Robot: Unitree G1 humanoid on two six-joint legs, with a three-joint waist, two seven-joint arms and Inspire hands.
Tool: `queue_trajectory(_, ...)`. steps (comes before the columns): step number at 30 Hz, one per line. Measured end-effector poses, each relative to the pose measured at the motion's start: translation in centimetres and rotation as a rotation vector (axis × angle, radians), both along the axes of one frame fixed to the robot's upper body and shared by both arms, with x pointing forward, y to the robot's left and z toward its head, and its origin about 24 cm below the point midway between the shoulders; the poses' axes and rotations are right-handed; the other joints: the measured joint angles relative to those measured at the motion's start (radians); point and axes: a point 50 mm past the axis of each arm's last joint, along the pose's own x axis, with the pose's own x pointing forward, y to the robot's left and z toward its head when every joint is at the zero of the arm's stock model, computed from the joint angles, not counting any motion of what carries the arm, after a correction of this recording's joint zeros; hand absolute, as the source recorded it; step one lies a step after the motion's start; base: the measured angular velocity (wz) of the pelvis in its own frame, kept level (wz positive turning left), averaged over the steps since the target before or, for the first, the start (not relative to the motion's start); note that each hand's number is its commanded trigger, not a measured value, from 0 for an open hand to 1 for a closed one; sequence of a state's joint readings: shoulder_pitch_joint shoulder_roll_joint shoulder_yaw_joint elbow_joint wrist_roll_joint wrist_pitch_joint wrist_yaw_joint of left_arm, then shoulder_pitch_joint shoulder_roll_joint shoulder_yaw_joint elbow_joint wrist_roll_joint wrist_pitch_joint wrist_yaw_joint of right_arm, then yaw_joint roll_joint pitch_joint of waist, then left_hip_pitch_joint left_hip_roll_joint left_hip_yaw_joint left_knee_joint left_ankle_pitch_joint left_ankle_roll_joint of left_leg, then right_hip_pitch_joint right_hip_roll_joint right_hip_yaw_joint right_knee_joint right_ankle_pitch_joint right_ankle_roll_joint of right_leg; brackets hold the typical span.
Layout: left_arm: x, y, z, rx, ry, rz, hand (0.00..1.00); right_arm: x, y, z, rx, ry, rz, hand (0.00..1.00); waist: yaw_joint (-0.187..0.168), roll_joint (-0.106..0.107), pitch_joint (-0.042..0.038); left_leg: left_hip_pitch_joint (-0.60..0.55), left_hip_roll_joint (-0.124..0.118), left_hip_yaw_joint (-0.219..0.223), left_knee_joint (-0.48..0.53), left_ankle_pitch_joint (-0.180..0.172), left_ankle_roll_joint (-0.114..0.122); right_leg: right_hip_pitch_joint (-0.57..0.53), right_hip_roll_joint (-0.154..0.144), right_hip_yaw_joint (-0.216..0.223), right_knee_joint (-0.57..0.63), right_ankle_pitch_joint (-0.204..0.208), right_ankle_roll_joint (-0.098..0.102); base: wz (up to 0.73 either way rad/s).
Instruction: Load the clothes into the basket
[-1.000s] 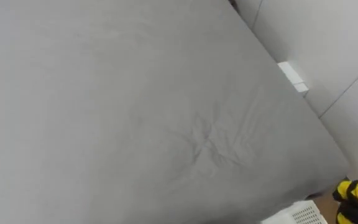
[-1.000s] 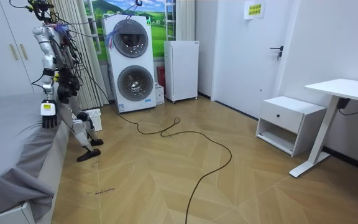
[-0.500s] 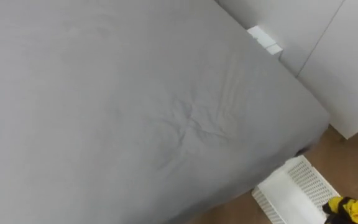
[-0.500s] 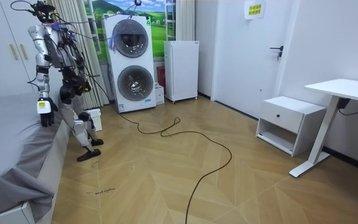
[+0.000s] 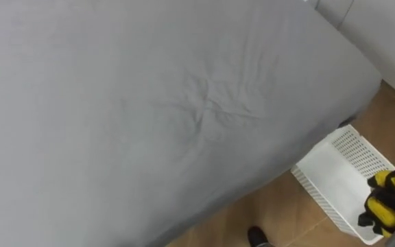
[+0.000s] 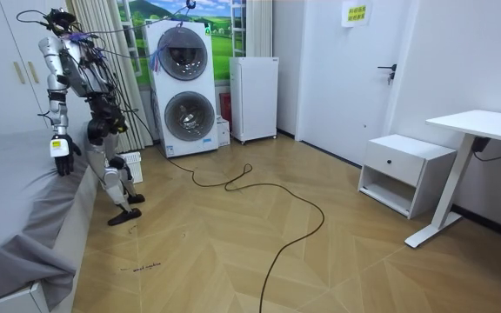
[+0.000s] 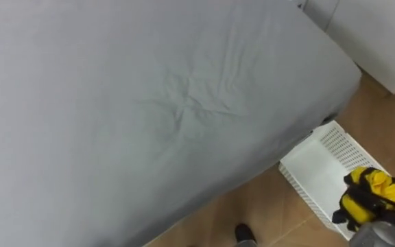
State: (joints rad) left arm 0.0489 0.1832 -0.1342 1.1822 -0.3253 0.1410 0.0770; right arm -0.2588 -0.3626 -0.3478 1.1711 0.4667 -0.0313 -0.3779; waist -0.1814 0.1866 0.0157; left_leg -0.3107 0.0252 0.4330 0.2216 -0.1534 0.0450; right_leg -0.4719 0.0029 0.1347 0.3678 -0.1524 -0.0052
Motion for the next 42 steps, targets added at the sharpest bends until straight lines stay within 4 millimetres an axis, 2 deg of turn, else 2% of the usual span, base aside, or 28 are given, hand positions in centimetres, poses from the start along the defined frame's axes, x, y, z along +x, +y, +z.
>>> queue_trajectory(7,0.0,0.0,0.0,0.009,-0.025,-0.031,0.0,-1.1,-0.9,-0.2,0.013,0.034,-0.058,0.0,0.0,0.001,0.0014,-0.029,-0.009,0.003,0.001,0.001,0.002,-0.049,-0.006,0.013,0.047,-0.017,0.003,0.0)
queue_trajectory(14,0.0,0.3,0.2,0.01,-0.037,-0.036,0.0,-1.2,-3.7,1.9,-0.065,-0.017,-0.106,0.0,-0.003,0.0,0.0022,-0.045,-0.012,0.005,0.019,0.001,0.003,-0.072,-0.014,0.017,0.085,-0.034,-0.001,0.03)
queue_trajectory(17,0.1,0.5,0.2,0.009,-0.044,-0.038,0.0,-1.2,-4.1,2.3,-0.082,-0.033,-0.115,0.0,-0.005,-0.001,0.0032,-0.045,-0.011,0.003,0.02,0.001,0.003,-0.07,-0.013,0.018,0.085,-0.034,-0.001,0.03)
queue_trajectory(34,-0.2,0.7,0.3,0.003,-0.058,-0.044,0.0,-1.4,-4.1,2.3,-0.077,-0.054,-0.131,0.0,-0.002,0.0,0.0014,-0.041,-0.004,0.002,0.035,0.001,0.003,-0.057,-0.014,0.001,0.082,-0.031,-0.004,0.0)
queue_trajectory(39,-0.6,0.6,0.3,0.001,-0.064,-0.044,0.0,-2.3,-3.8,1.5,-0.068,-0.024,-0.125,0.0,-0.001,-0.001,-0.0006,-0.018,-0.002,0.003,0.036,0.001,0.002,-0.025,-0.01,-0.012,0.071,-0.031,-0.006,0.05)
queue_trajectory(41,-0.7,0.6,0.3,-0.008,-0.07,-0.046,0.0,-3.3,-3.6,0.9,-0.059,0.002,-0.125,0.0,-0.002,-0.002,-0.0001,0.003,-0.001,0.002,0.031,0.001,0.002,0.004,-0.014,-0.029,0.059,-0.031,-0.006,0.15)
queue_trajectory(42,-0.6,0.6,0.3,-0.009,-0.073,-0.046,0.0,-4.0,-3.5,0.4,-0.055,0.022,-0.123,0.0,0.006,-0.009,-0.0008,0.02,-0.002,0.003,0.022,0.001,0.002,0.019,-0.015,-0.032,0.06,-0.033,-0.006,0.14)
